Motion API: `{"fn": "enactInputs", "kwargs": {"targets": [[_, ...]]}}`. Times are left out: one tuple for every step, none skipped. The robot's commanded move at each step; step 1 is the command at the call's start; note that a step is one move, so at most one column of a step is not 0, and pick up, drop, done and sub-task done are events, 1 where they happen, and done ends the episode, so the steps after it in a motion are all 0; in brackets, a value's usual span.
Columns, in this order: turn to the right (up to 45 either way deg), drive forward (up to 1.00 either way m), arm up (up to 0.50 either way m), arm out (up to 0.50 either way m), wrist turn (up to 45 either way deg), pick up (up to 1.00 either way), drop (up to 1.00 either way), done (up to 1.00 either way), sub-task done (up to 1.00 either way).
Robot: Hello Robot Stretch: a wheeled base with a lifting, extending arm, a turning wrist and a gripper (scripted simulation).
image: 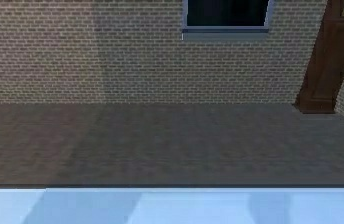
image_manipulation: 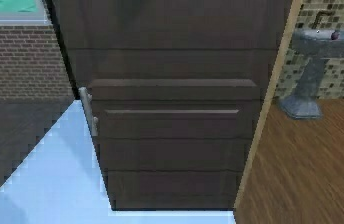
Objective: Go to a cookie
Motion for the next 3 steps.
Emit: {"fn": "enactInputs", "kwargs": {"targets": [[-24.0,0.0,0.0,0.0,0.0,0.0,0.0,0.0,0.0],[0.0,1.0,0.0,0.0,0.0,0.0,0.0,0.0,0.0],[-18.0,0.0,0.0,0.0,0.0,0.0,0.0,0.0,0.0]]}}
